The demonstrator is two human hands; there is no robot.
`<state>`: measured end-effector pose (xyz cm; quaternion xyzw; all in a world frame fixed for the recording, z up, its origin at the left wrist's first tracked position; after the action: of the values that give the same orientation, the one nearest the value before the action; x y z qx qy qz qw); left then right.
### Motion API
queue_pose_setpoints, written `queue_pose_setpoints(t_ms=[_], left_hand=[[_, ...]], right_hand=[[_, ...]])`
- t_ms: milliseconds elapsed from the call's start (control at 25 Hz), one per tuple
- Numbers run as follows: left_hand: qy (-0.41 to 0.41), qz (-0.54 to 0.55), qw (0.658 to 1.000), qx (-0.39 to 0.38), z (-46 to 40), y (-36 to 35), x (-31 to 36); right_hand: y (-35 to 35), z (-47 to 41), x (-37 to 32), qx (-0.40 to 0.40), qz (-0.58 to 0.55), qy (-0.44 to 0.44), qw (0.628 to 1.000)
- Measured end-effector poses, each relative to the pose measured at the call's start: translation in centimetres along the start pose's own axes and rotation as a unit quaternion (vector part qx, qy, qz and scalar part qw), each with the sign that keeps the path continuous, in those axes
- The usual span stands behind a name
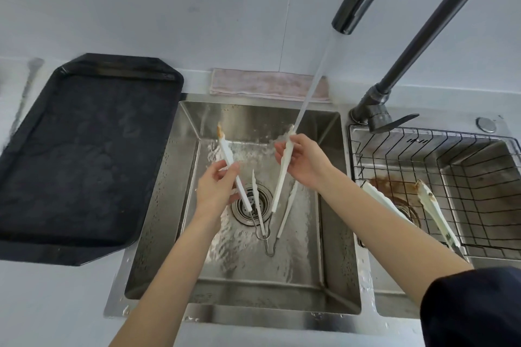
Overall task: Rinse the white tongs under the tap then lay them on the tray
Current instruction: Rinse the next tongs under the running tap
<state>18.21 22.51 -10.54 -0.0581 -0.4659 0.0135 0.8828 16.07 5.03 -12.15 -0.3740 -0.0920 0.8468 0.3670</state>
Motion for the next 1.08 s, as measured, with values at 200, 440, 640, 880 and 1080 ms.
queue_pose_setpoints(t_ms=[200,440,640,880,1080], left_hand=[[0.096,0.055,0.993,-0.034,0.2,-0.5,-3.0],[0.124,0.069,0.987,-0.08,0.7,-2.7,-4.2],[0.122,0.055,0.986,-0.098,0.4,-4.1,-4.3],[0.161,0.05,0.975,-0.142,0.5,-7.6,-5.0],[0.216,0.078,0.954,-0.193,1.3,-11.3,-5.7]], right_hand=[[-0.5,-0.2,-1.6,-0.004,0.1,0.031,0.994],[-0.9,1.2,-3.2,0.065,0.122,0.024,0.99],[-0.3,2.0,-3.5,0.087,0.13,0.043,0.987],[1.5,5.5,-3.2,0.068,0.2,0.108,0.971],[1.2,7.7,-6.6,0.068,0.274,0.169,0.944]])
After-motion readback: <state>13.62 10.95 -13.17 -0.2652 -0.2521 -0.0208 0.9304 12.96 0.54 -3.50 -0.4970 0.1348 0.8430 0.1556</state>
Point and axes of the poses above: each hand's wrist, its own z-axis away from the middle knuckle, its own y-axis out of the back of the hand, x = y × z, the point moved 10 cm from there along -z, towards the middle knuckle, and after that the axes turned 10 degrees about z, right-handed, at the moved point
